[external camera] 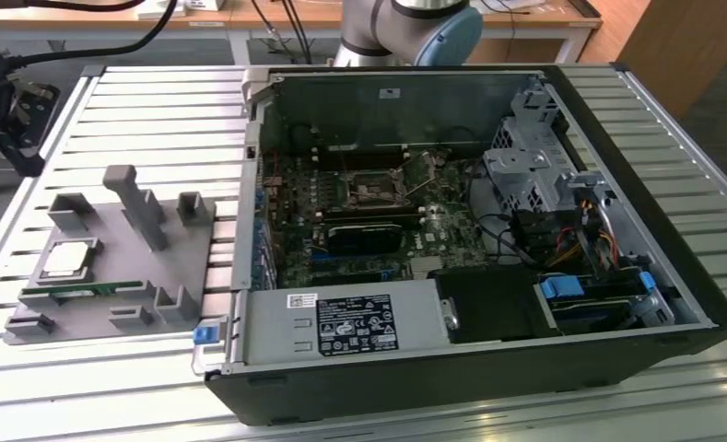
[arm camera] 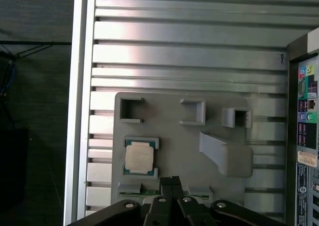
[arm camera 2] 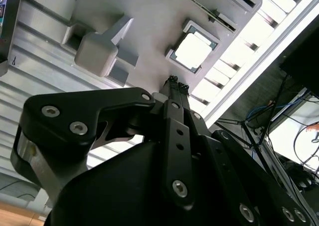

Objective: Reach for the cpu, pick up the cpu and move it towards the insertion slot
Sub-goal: 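Pick up the cpu and move it towards the insertion slot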

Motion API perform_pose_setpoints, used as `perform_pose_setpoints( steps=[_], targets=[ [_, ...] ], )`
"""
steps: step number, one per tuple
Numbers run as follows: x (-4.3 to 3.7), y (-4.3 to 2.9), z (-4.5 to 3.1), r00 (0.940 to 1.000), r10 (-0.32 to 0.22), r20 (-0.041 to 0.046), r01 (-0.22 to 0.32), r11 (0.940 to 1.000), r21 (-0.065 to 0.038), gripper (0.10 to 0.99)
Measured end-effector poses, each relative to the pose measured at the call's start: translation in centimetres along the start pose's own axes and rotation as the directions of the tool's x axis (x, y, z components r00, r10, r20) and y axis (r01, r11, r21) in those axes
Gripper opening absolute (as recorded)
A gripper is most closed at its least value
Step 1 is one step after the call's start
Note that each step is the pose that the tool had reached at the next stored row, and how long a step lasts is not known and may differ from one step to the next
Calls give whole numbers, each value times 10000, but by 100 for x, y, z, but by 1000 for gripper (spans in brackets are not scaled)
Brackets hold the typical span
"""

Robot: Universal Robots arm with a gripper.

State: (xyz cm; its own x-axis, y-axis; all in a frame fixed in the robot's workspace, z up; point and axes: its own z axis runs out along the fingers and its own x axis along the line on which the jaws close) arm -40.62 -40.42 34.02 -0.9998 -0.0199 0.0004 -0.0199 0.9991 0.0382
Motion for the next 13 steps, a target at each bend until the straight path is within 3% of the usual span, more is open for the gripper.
perform_pose_setpoints(
  steps=[13],
  targets=[
    [5, -24, 80, 10000, -3, 19, 3, 10000, 0, 106]
  ],
)
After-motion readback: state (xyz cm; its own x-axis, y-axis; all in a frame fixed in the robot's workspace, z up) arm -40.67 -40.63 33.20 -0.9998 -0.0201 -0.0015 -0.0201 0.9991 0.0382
